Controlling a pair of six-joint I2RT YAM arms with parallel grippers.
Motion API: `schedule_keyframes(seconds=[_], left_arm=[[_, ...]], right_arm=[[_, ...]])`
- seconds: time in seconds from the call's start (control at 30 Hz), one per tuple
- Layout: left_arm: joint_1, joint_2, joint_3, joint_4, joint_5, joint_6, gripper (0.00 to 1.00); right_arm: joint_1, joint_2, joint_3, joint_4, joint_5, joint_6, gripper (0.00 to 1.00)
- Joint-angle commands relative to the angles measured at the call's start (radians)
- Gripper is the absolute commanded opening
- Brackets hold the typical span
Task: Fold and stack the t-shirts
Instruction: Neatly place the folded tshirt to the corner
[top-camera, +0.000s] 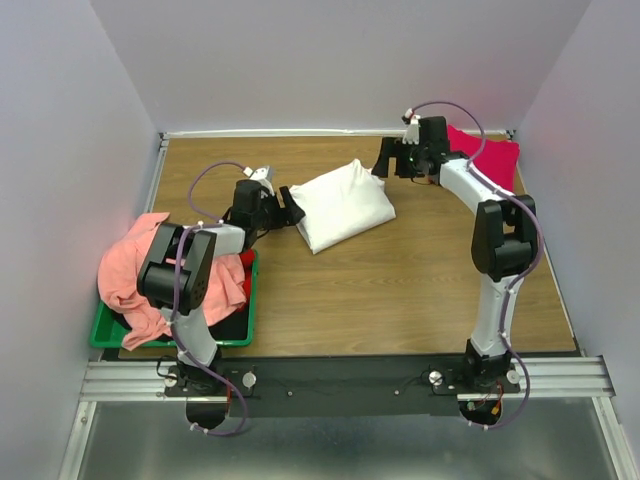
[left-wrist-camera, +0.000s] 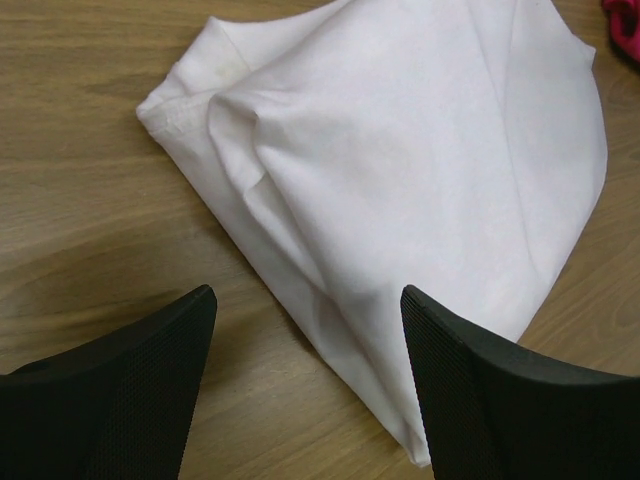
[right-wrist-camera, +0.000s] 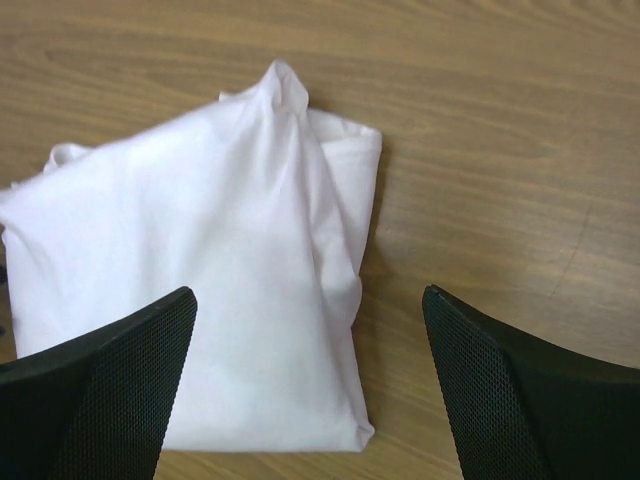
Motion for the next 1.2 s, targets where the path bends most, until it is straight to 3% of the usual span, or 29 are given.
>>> schedule_keyframes(seconds=[0.0,0.3,0.4,0.6,0.63,0.83,1.17], left_arm=[[-0.013,0.046,0.014,0.004,0.0,0.018,0.82],[-0.013,0.126,0.061,0.02,0.038,0.01,0.8],[-0.015,0.137,0.069,0.02,0.037,0.009,0.74],[-0.015,0.143,0.063,0.018,0.044,0.009,0.45],[-0.015,0.145,0.061,0.018,0.046,0.012,0.36],[-0.015,0.154,0.07,0.0,0.05,0.022,0.12],[-0.015,0.148,0.067,-0.031,0.052,0.051,0.06]], right_arm=[[-0.025,-0.025,-0.07,0.011,-0.208,-0.069,1.0],[-0.055,0.045,-0.09,0.041,-0.317,-0.083,1.0],[-0.065,0.064,-0.09,0.047,-0.335,-0.086,1.0],[-0.088,0.108,-0.089,0.05,-0.416,-0.092,1.0],[-0.092,0.119,-0.089,0.053,-0.427,-0.094,1.0],[-0.104,0.173,-0.069,0.054,-0.519,-0.099,1.0],[-0.106,0.303,-0.006,0.05,-0.637,-0.043,0.94]])
